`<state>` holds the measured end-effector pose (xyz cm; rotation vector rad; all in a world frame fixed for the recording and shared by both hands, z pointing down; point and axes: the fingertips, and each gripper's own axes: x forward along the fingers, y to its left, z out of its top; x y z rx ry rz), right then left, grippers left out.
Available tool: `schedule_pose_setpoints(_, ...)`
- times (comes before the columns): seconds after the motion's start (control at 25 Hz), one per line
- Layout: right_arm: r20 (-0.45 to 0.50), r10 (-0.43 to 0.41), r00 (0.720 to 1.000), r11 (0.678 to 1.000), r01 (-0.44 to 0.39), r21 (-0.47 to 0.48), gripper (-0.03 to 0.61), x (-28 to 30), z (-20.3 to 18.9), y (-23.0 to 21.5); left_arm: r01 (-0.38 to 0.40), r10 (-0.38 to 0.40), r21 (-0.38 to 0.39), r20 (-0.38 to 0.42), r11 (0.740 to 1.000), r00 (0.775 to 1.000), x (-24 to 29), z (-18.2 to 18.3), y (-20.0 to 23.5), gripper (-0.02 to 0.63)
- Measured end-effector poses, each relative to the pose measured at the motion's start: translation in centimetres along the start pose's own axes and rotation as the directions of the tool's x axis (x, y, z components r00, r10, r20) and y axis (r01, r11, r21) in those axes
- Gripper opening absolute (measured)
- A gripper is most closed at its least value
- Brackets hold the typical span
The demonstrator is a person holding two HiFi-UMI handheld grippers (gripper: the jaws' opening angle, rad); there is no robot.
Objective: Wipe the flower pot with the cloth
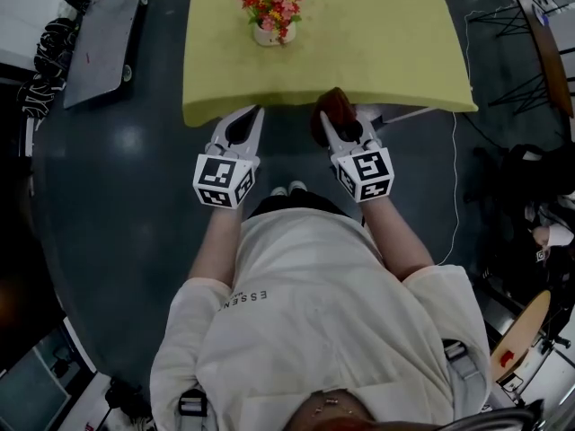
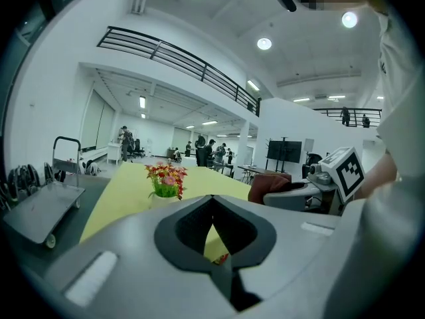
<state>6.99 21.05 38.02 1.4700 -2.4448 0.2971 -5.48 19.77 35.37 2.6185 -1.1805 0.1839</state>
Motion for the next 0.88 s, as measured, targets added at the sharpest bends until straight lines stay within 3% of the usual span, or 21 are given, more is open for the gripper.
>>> schedule_pose_setpoints(0.32, 0.006, -0.012, 1.0, 1.0, 0.012, -0.019, 0.055, -1.0, 0.7, -0.4, -0.017, 0.012, 0.073, 0.068, 0.997, 0.998, -0.6, 2.2, -0.9, 0.015)
schedule_pose_setpoints(0.68, 0.001, 0.007, 1.0, 0.998, -0.007, -0.064, 0.055, -1.1, 1.2, 0.1, -0.069, 0.062, 0.083, 0.092, 0.994, 0.994, -1.3, 3.3, 0.2, 0.015)
schedule_pose_setpoints(0.88, -0.008, 0.017, 1.0, 0.997, -0.018, -0.072, 0.055, -1.1, 0.5, 0.4, -0.062, 0.055, 0.08, 0.09, 0.995, 0.994, -1.5, 2.7, -0.2, 0.015)
